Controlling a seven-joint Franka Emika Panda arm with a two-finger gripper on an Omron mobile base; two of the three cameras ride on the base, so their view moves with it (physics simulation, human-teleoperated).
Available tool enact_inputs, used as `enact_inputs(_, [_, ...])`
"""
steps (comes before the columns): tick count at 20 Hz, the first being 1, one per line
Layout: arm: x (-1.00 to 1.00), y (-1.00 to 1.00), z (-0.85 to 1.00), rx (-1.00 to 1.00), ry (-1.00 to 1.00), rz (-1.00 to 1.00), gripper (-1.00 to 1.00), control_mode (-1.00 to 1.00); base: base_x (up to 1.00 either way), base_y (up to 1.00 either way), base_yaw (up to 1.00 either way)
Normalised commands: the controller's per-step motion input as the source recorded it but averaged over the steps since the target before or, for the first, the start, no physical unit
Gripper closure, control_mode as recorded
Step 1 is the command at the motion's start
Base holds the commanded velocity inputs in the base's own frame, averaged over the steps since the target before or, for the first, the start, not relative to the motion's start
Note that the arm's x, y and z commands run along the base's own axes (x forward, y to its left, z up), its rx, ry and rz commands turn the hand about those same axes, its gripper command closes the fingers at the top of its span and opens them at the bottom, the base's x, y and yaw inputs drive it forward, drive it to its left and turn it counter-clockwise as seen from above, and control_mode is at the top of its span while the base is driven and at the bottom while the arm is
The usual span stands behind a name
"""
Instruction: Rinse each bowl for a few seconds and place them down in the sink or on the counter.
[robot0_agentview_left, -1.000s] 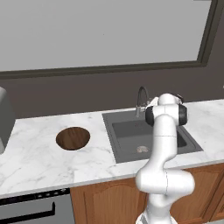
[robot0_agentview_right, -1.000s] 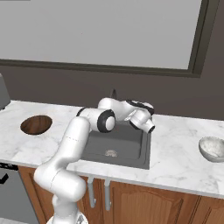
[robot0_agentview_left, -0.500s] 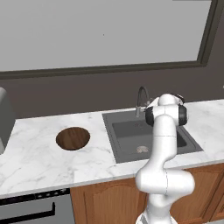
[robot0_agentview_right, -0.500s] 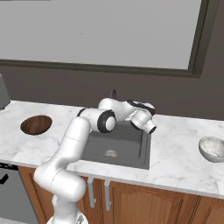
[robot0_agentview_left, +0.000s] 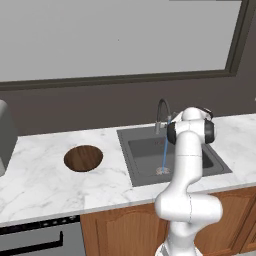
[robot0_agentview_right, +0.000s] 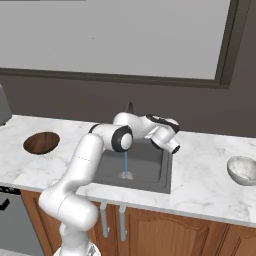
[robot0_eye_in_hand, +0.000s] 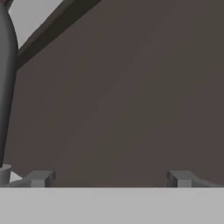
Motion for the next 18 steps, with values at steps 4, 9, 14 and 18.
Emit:
enact_inputs(4, [0.02,-0.38,0.03,0.02,0.26,-0.33,-1.00,-1.00,0.00,0.00,0.00])
enact_inputs(9, [-0.35,-0.48,0.62,0.17,0.14,-0.24,-1.00,-1.00,0.00,0.00,0.00])
enact_inputs(14, [-0.64,-0.46,0.52,0.11,0.09,-0.14,-1.00,-1.00,0.00,0.00,0.00])
enact_inputs(18, [-0.75,-0.43,0.44,0.05,0.06,-0.10,-1.00,-1.00,0.00,0.00,0.00])
